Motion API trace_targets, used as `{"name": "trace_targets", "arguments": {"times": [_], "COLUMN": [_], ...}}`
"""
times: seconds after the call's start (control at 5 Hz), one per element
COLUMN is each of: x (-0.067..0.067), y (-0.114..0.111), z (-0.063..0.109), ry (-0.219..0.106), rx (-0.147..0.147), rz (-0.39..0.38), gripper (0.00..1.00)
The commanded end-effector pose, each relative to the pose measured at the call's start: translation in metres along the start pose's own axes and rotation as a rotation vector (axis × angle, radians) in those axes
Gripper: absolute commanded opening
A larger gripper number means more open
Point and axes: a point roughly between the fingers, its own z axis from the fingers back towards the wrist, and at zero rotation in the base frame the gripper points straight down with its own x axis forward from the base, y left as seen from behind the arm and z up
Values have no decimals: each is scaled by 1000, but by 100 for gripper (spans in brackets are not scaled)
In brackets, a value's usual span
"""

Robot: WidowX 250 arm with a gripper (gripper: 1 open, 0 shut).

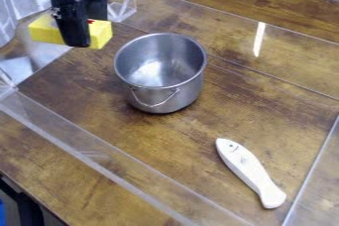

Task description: Move the yellow butter to the left side of the table

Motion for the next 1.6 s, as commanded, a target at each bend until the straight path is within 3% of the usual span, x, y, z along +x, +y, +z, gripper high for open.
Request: {"name": "trace_targets", "arguments": {"times": [0.0,0.2,0.4,0.6,0.8,1.2,1.4], "x": [14,8,0,0,-2,-18,-16], "y": [4,9,12,14,11,9,-6], "z": [17,15,16,8,0,-14,-32], "ry": [-9,-4,-20,-45,-65,-96,-126], "rx": [-54,-46,-40,-32,-22,-6,-1], "rz": [-24,11,-20,-111,-136,-110,-166], "gripper": [0,0,100,100,100,100,100]}}
